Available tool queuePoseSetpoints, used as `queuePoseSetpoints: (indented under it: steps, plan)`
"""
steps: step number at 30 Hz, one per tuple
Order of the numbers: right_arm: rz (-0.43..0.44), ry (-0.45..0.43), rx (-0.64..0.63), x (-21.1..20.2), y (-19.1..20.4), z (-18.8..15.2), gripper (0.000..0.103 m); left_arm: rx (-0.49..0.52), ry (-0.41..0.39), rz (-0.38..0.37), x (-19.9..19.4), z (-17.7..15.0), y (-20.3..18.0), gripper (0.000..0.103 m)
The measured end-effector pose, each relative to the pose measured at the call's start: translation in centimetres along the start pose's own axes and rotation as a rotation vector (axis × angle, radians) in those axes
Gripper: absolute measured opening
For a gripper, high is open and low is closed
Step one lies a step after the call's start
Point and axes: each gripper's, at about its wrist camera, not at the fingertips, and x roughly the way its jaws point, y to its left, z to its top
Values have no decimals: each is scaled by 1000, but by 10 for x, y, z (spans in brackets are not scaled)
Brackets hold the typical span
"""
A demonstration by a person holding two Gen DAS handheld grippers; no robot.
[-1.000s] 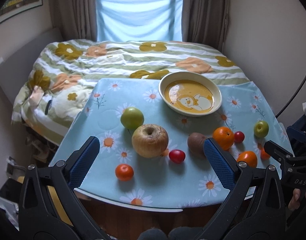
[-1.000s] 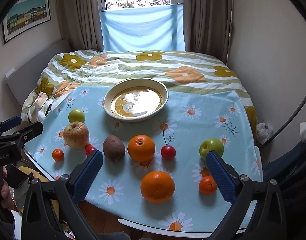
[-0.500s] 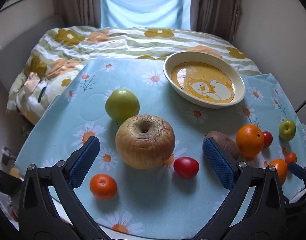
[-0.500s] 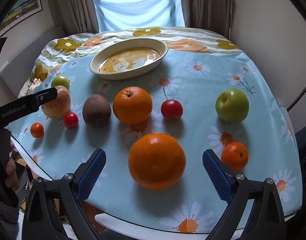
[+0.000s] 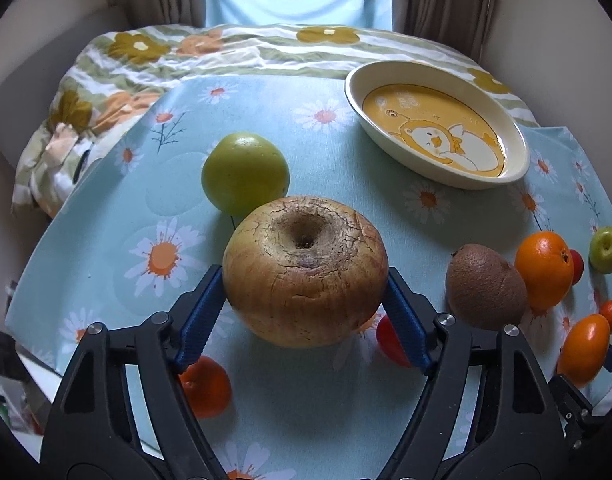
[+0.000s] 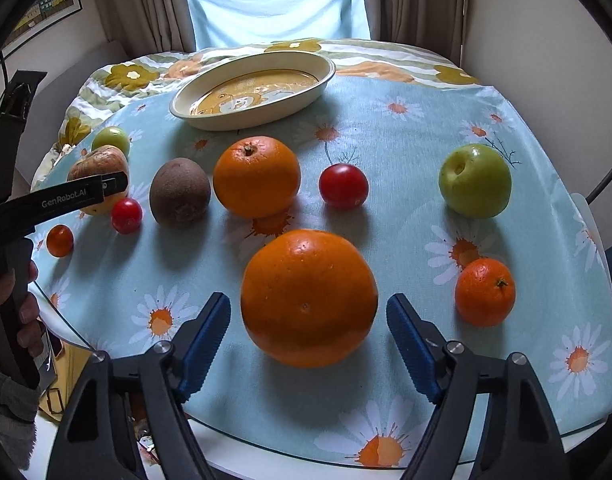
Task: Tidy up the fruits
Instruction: 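Grasp the wrinkled apple with the left tool while the right tool grasps the large orange, then carry the wrinkled apple into the bowl and open the left tool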
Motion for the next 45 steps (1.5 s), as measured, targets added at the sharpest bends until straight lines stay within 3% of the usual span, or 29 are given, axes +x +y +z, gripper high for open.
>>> queuePoseSetpoints:
  steps: [4, 10, 19, 27, 37, 45]
  plan:
    - [0, 5, -6, 2, 2, 2, 73, 12, -1, 7, 0, 1, -3, 81]
    - [2, 1, -13, 2, 2, 4, 59, 10, -1, 4, 1, 0, -4, 81]
    - [17, 7, -15, 1, 2, 7, 57, 9, -13, -6, -7, -2, -5, 80]
    - [42, -14, -24, -12, -3, 20, 57, 7, -55, -3, -40, 3, -3, 80]
    - [68, -59, -94, -43, -6, 61, 57, 7, -138, -32, -92, 32, -15, 80]
    - [95, -95, -97, -51, -4, 112, 57, 45, -181, -77, -99, 68, -18, 80]
